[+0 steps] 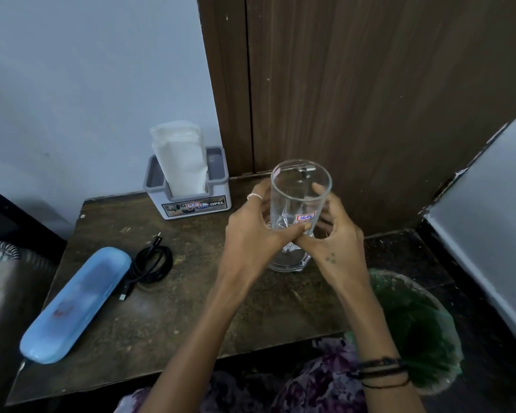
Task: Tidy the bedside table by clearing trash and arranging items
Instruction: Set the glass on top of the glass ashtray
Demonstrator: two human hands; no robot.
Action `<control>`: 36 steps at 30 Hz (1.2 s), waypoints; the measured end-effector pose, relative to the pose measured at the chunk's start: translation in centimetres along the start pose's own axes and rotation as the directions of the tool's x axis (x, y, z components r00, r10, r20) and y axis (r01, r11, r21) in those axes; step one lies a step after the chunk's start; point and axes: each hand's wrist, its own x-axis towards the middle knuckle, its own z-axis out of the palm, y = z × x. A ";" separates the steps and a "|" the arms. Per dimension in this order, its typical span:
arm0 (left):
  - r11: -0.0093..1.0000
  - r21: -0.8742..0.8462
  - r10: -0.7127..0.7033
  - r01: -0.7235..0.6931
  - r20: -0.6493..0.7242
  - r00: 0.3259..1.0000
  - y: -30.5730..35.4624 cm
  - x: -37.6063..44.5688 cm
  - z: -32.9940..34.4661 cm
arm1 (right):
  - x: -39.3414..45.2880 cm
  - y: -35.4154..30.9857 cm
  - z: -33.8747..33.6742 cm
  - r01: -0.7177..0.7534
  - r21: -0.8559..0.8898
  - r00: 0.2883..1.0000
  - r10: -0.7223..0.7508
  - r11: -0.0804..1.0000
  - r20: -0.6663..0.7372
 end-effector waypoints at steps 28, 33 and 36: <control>0.998 -0.061 -0.014 0.021 0.106 0.994 -4.9 -0.5 0.5 | -0.9 3.0 1.3 -0.041 -0.123 0.997 0.048 0.991 0.055; 0.996 0.008 -0.091 0.091 0.125 0.988 -6.9 -1.4 -0.3 | -1.5 3.8 0.1 -0.105 -0.135 0.990 0.116 0.985 0.081; 0.987 0.122 -0.119 0.107 0.093 0.989 -7.8 -2.3 -0.3 | -2.4 4.6 -0.3 -0.195 -0.141 0.976 0.207 0.971 0.071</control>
